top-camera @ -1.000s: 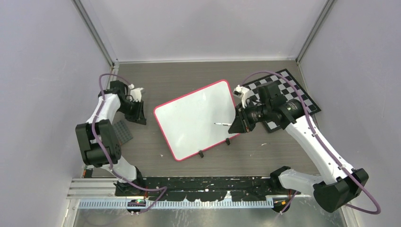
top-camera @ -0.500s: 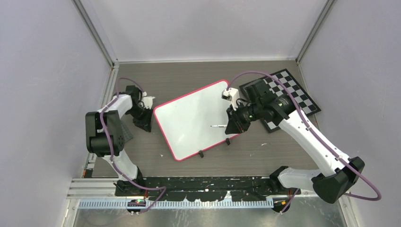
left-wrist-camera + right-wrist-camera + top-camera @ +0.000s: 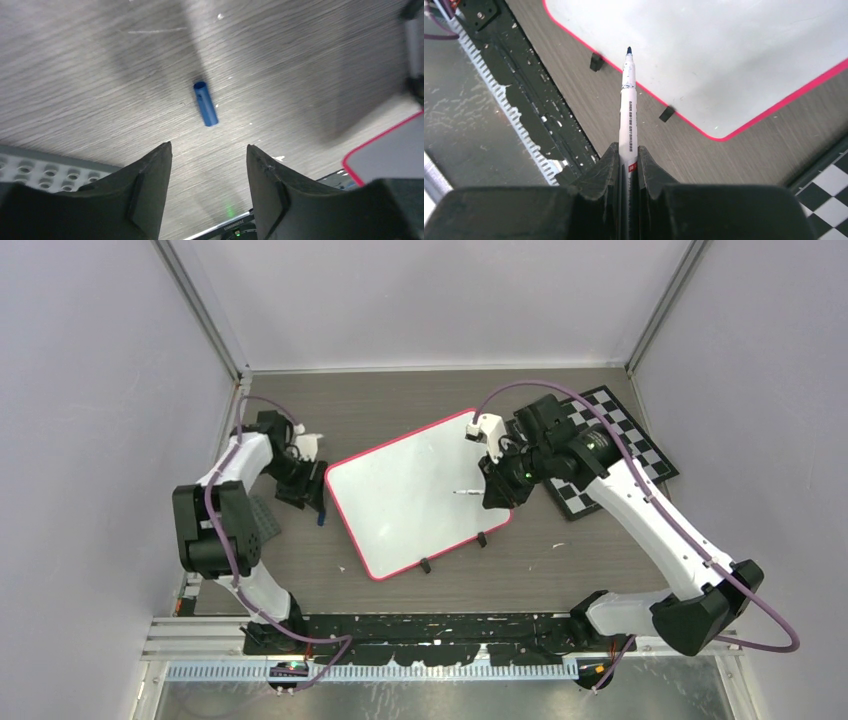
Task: Write a sentence on the whiteboard
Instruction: Place the pen cap at the center of the board, then write a sentence on the whiteboard.
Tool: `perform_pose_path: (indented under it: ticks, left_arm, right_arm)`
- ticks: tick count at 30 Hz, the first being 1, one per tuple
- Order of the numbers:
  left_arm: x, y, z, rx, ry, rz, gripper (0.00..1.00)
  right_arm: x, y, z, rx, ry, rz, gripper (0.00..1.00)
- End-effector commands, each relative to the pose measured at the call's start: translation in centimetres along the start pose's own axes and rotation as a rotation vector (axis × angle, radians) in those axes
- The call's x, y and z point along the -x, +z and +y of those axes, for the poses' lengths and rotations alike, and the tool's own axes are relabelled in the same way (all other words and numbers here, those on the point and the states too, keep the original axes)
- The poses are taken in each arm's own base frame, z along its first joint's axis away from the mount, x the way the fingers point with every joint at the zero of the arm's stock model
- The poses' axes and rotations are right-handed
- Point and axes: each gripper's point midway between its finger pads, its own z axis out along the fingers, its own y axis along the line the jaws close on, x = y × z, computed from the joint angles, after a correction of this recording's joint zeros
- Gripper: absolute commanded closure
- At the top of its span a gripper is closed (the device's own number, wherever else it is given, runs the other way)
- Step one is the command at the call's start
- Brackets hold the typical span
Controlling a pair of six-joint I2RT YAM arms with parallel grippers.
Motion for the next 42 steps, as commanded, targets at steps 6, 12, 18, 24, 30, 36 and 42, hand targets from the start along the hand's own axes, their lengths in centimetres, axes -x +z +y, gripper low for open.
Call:
perform_pose_path:
  ticks: [6, 12, 18, 24, 30, 36, 42]
  left_arm:
    - [7.1, -15.4, -5.5, -0.320, 0.045, -0.484, 0.30]
    - [8.2, -19.9, -11.2, -0.620, 0.126, -0.644, 0.20]
    - [8.4, -17.9, -12.1, -0.641, 0.115, -0.609, 0.15]
    - [7.9, -15.4, -13.4, -0.609, 0.119, -0.549, 0.21]
    - [7.2, -14.6, -14.5, -0.631, 0.121, -0.520, 0.43]
    - [6.4, -14.7, -15.3, -0.659, 0.121, -0.516, 0.63]
    - [5.8, -14.0, -15.4, -0.670, 0.100, -0.504, 0.82]
  right_arm:
    - [2.9, -3.2, -1.1, -0.159, -0.112, -0.112, 1.00]
    - [1.8, -2.3, -2.2, -0.162, -0.089, -0.105, 1.00]
    - [3.7, -1.6, -2.1, -0.107, -0.090, -0.135, 1.00]
    - [5.4, 0.8, -0.7, -0.058, -0.047, -0.200, 1.00]
    - [6.7, 2.3, 0.8, -0.076, -0.060, -0.208, 1.00]
    - [7.4, 3.3, 1.9, -0.101, -0.089, -0.202, 1.00]
    - [9.3, 3.6, 2.7, -0.094, -0.086, -0.234, 1.00]
